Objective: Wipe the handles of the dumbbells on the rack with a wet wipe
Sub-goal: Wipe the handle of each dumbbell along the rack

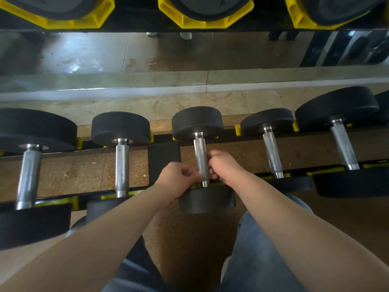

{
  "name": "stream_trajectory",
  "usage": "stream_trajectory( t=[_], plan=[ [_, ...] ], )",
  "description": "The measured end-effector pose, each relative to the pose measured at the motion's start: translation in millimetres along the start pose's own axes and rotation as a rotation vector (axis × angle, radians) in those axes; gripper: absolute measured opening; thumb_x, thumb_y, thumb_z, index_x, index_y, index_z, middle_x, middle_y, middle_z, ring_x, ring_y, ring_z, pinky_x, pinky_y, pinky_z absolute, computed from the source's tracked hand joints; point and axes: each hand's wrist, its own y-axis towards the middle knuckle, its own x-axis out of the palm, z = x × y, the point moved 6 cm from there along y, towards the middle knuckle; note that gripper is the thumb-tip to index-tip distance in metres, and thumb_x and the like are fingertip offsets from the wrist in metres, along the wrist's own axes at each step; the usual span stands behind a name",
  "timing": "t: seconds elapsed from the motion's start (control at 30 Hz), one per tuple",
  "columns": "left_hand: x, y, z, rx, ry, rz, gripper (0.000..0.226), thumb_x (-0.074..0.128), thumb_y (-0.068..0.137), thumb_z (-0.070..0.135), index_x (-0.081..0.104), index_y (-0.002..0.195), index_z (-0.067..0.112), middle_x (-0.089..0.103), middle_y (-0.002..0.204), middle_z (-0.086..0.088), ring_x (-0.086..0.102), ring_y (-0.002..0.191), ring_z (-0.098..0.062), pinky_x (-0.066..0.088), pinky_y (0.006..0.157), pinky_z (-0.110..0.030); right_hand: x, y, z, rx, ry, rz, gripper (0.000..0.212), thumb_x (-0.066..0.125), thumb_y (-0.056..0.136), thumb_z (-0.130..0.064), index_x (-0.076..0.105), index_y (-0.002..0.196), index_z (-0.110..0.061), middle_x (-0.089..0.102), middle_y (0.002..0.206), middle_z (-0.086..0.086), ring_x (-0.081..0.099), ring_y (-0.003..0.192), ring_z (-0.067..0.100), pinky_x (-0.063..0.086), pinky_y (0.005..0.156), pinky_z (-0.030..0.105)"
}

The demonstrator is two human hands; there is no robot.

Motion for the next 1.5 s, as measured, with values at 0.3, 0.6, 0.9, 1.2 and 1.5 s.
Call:
stream_trajectory(
  t=[0.3, 0.6, 0.9, 1.2, 1.5],
  plan=[
    [-16, 21, 32, 0.156, -0.076, 0.217, 0.006, 0.077, 0.09, 0.033, 0.077, 0.086, 0.028, 0.075, 0.085, 0.008, 0.071, 0.084, -0.009, 0.061, 0.082, -0.033, 3, 4, 2, -0.012, 0.037, -0.012, 0.028, 0.045, 0.101, -0.013, 0.065, 0.12, -0.023, 0.065, 0.086, 0.008, 0.055, 0.066, 0.017, 0.043, 0.052, 0.028],
    [-4, 10, 20, 0.258, 0.159, 0.073, 0.007, 0.077, 0.09, 0.035, 0.076, 0.092, 0.029, 0.073, 0.094, 0.009, 0.069, 0.089, -0.005, 0.058, 0.083, -0.026, 2, 2, 0, -0.004, 0.02, 0.006, 0.034, 0.045, 0.103, -0.013, 0.063, 0.13, -0.021, 0.063, 0.082, 0.003, 0.056, 0.064, 0.014, 0.043, 0.051, 0.025],
    [-1, 6, 3, -0.178, -0.627, 0.065, 0.014, 0.069, 0.096, 0.008, 0.074, 0.109, 0.008, 0.075, 0.105, -0.009, 0.073, 0.089, -0.014, 0.061, 0.077, -0.023, 0, 1, 1, -0.011, -0.007, 0.004, 0.037, 0.041, 0.102, -0.011, 0.062, 0.131, -0.021, 0.065, 0.083, 0.009, 0.055, 0.063, 0.016, 0.046, 0.055, 0.027],
    [6, 37, 7, -0.271, -0.828, 0.043, 0.021, 0.06, 0.096, -0.009, 0.069, 0.113, -0.001, 0.072, 0.111, -0.017, 0.07, 0.099, -0.023, 0.061, 0.079, -0.027, 0, 5, 5, 0.022, 0.051, 0.007, 0.036, 0.043, 0.102, -0.011, 0.063, 0.129, -0.022, 0.063, 0.081, 0.008, 0.055, 0.064, 0.017, 0.047, 0.056, 0.028],
    [-6, 19, 4, -0.226, -0.657, -0.034, 0.018, 0.07, 0.093, 0.0, 0.072, 0.11, 0.004, 0.075, 0.106, -0.014, 0.071, 0.08, -0.012, 0.059, 0.071, -0.021, -5, 1, 6, 0.041, 0.252, 0.044, 0.029, 0.042, 0.102, -0.006, 0.067, 0.112, -0.017, 0.071, 0.102, 0.009, 0.051, 0.058, 0.011, 0.042, 0.05, 0.024]
  ],
)
